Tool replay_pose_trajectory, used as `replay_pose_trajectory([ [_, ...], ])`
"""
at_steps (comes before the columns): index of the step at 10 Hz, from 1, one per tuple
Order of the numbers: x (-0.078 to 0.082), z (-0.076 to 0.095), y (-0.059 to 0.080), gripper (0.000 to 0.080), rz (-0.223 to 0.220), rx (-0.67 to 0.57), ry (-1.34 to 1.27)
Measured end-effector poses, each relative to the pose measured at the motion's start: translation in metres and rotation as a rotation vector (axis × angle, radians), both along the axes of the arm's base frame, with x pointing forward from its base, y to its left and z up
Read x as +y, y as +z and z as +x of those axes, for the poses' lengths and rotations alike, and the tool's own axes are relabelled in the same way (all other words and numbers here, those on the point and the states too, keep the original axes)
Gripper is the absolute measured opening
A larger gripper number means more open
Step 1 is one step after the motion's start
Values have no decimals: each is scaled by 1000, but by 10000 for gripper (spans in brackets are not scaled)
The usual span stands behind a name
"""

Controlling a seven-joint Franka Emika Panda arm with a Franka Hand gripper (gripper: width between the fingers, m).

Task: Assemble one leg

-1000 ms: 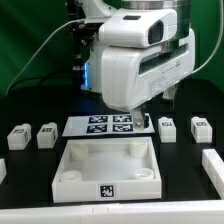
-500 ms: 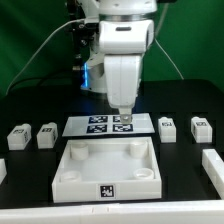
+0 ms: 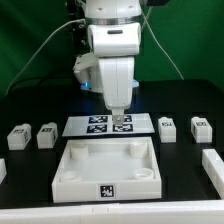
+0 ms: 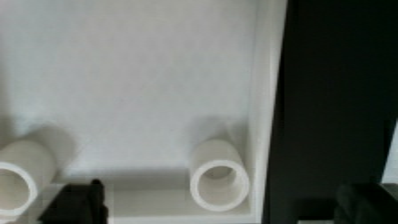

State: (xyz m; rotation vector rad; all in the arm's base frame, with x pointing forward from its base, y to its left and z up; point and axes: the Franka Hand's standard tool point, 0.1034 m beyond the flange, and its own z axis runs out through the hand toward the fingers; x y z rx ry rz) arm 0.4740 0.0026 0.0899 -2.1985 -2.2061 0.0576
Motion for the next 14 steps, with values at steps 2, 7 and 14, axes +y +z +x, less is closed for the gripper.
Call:
replay_pose_trajectory([
  [2, -10, -9, -19, 650, 11, -31, 70],
  [7, -17, -19, -80, 650, 38, 1, 12],
  [14, -18, -20, -83, 134, 38, -5, 1],
])
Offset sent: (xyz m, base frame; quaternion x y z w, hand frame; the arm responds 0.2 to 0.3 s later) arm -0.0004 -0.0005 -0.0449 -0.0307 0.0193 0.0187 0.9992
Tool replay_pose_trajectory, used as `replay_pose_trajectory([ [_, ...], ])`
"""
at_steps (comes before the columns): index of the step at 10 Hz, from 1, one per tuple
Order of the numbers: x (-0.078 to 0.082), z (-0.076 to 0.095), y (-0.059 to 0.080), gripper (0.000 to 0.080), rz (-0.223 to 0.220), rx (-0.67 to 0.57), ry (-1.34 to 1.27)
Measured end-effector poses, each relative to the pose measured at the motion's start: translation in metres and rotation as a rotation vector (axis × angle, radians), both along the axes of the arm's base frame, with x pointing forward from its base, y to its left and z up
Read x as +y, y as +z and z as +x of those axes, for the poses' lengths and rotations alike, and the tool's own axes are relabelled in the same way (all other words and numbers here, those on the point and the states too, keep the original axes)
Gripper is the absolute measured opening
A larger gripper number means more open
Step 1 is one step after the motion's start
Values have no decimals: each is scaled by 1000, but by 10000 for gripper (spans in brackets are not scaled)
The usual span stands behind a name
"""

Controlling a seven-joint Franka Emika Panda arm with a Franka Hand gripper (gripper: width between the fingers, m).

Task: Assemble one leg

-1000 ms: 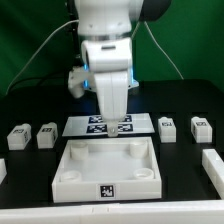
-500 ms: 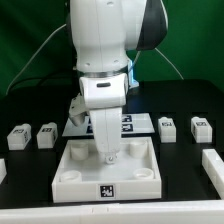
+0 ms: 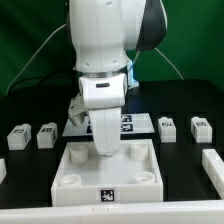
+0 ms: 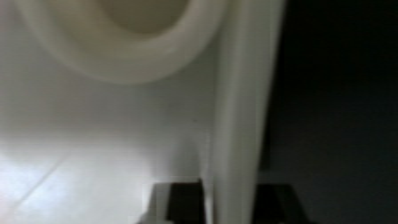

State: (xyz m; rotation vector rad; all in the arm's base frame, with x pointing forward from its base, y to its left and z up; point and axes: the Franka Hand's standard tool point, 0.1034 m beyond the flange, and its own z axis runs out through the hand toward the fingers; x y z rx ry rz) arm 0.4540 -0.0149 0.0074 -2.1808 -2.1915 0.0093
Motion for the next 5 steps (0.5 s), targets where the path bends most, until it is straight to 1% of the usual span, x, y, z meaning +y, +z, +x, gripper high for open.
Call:
replay_pose_trajectory([
  [1, 0, 2, 1, 57, 0, -8, -1],
  [5, 0, 2, 1, 57, 0, -9, -1],
])
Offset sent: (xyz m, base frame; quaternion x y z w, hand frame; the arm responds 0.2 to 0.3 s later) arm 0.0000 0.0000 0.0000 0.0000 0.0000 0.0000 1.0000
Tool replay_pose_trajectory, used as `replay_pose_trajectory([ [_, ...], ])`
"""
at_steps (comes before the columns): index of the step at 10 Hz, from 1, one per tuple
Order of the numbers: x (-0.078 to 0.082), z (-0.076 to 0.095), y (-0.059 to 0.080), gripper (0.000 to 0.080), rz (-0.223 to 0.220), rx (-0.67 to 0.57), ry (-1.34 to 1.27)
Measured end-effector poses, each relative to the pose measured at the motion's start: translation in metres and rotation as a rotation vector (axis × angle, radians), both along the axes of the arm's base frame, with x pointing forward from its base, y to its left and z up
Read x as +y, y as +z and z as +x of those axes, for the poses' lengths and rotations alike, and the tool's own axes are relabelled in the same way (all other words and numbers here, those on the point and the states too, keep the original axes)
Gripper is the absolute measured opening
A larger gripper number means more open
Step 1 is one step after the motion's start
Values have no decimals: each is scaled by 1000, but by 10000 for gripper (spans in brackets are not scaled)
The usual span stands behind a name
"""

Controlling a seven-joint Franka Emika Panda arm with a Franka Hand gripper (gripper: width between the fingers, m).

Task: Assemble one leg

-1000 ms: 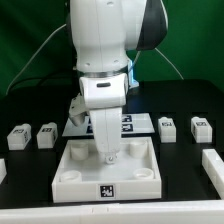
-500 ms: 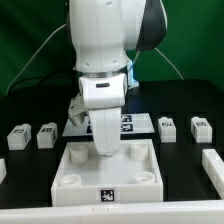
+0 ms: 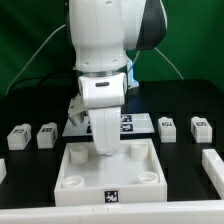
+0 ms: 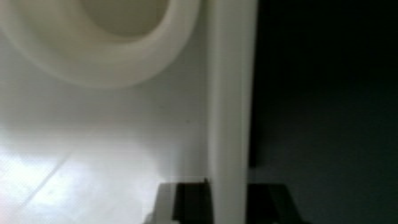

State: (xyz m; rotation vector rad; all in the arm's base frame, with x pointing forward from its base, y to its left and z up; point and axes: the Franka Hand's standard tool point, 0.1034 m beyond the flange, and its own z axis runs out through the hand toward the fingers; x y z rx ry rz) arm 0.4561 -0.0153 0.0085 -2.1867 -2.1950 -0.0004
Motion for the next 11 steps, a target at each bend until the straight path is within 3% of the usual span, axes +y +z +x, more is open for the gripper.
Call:
replay_pose_trajectory([
  [3, 1, 1, 0, 57, 1, -2, 0],
  [4, 12, 6, 2, 57, 5, -9, -5],
  [8, 80, 27, 1, 57, 53, -41, 13],
  [11, 84, 40, 1, 57, 58, -49, -2],
])
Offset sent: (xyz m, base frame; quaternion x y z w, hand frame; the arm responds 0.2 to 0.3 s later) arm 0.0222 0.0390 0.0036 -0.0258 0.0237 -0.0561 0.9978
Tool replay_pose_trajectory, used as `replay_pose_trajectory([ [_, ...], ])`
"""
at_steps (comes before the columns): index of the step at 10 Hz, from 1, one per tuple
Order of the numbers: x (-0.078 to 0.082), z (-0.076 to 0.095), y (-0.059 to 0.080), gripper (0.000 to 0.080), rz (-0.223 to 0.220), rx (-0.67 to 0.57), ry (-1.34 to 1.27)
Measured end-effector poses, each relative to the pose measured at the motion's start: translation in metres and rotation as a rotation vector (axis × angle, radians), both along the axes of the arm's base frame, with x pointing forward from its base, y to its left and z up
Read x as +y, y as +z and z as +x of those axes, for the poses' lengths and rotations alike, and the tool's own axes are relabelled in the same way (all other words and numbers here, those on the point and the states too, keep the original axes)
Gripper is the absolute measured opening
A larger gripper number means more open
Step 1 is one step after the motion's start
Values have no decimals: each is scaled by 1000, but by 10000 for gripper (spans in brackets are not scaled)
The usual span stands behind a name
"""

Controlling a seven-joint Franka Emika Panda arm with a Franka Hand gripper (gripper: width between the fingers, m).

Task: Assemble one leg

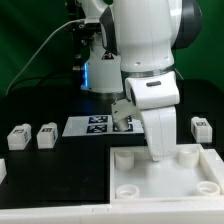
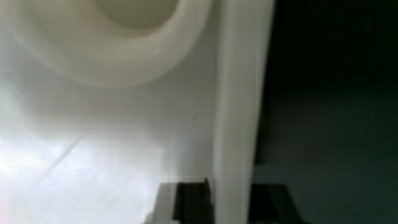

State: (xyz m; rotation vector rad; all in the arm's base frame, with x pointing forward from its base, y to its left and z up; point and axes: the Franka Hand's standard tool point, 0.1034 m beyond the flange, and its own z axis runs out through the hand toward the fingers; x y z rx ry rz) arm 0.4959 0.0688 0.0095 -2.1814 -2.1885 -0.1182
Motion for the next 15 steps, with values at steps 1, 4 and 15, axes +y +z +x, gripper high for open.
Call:
replay_pose_trajectory([
  [1, 1, 1, -4, 57, 0, 19, -5],
  [4, 1, 1, -5, 57, -2, 30, -4],
  [15, -1, 1, -5, 648, -2, 30, -7],
])
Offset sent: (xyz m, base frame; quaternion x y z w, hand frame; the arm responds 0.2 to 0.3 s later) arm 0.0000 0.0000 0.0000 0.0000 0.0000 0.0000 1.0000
